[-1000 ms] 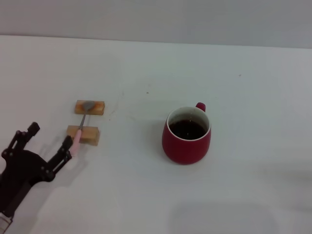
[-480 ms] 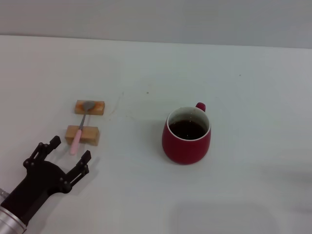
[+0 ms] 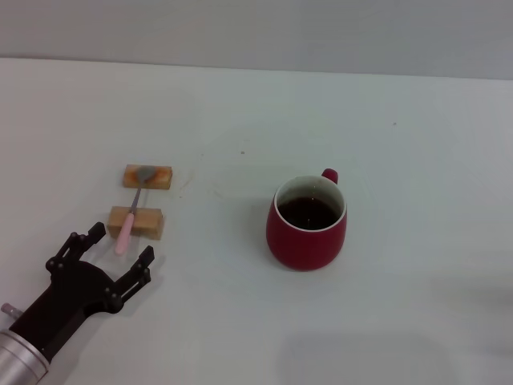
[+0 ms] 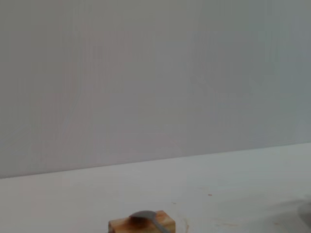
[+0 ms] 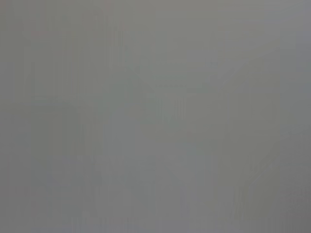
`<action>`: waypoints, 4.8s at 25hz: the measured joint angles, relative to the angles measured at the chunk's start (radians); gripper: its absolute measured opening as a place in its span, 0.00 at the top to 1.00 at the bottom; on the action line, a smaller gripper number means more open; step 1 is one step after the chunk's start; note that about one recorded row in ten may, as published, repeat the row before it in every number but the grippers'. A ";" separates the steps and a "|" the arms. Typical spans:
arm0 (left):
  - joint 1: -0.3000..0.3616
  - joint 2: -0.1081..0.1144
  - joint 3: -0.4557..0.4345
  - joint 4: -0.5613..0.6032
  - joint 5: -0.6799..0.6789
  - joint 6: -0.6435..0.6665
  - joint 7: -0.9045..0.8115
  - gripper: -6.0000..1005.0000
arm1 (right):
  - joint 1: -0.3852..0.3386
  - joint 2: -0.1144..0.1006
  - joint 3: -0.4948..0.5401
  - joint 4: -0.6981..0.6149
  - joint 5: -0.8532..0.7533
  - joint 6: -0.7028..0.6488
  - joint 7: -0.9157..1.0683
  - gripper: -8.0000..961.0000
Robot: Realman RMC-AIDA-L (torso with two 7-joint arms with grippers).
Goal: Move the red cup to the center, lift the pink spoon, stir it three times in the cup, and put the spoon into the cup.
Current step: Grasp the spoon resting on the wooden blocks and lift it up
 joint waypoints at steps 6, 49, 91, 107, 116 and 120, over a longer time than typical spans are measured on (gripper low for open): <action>-0.004 0.000 0.002 0.005 -0.002 -0.004 0.000 0.24 | -0.002 0.000 0.000 0.000 0.000 -0.002 0.001 0.99; -0.003 0.000 0.013 0.078 -0.034 -0.082 0.039 0.82 | -0.021 -0.004 -0.026 -0.003 -0.003 -0.041 0.002 0.99; -0.034 0.117 -0.288 0.828 0.533 -0.616 -0.328 0.82 | -0.015 -0.006 -0.038 -0.003 0.002 -0.039 0.015 0.99; -0.028 0.008 -0.510 0.990 1.017 -0.711 -0.463 0.82 | -0.007 -0.005 -0.025 -0.003 0.004 -0.041 0.040 0.99; -0.081 0.004 -0.474 0.686 0.436 -0.422 0.337 0.82 | 0.010 -0.004 -0.024 -0.003 0.004 -0.033 0.040 0.99; -0.136 0.009 -0.426 0.474 0.196 -0.121 0.571 0.82 | 0.017 -0.004 -0.025 -0.001 0.003 -0.032 0.040 0.99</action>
